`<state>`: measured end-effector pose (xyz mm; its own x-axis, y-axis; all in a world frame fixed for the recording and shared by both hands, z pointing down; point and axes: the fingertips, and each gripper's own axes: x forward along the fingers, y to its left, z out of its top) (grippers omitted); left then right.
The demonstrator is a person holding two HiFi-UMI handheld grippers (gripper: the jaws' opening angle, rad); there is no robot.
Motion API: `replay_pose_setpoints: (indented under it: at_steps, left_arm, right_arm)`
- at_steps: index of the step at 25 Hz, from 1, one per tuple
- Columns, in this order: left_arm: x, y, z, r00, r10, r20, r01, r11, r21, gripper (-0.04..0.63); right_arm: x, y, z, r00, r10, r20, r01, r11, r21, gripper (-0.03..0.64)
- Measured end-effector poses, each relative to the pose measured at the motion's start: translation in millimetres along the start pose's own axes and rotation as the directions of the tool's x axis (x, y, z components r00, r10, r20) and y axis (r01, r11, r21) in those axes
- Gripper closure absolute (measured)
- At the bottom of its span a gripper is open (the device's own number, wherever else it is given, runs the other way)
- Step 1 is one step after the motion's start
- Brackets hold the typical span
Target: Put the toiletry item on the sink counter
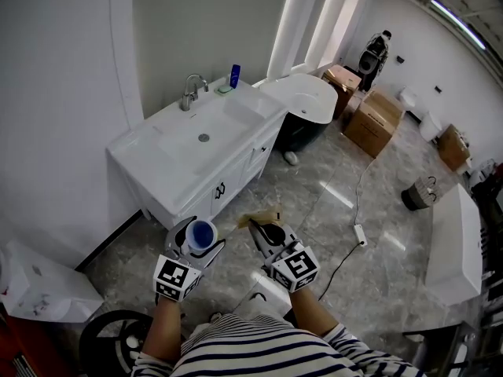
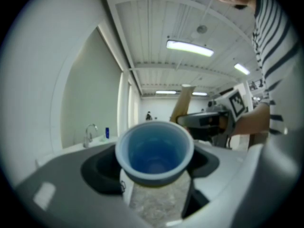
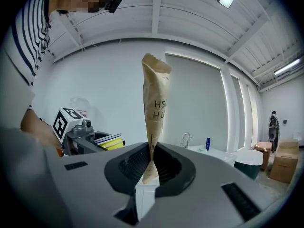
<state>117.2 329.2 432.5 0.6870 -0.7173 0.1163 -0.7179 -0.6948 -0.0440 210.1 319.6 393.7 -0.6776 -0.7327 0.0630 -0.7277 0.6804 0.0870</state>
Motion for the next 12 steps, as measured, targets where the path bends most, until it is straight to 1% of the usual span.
replay_pose_setpoints:
  at_steps: [5,12]
  left_arm:
    - [16,2,-6,1.000,-0.016,-0.015,0.016,1.000,0.003,0.218]
    - [62,29,-7,0.999,-0.002,-0.037,0.002,1.000,0.003,0.218]
  right_arm:
    - [11,-16,-6,1.000,0.009,-0.004,-0.009,1.000,0.013,0.589]
    - [50,-58,-16,0.998,0.057,-0.004,-0.057,0.998,0.029,0.589]
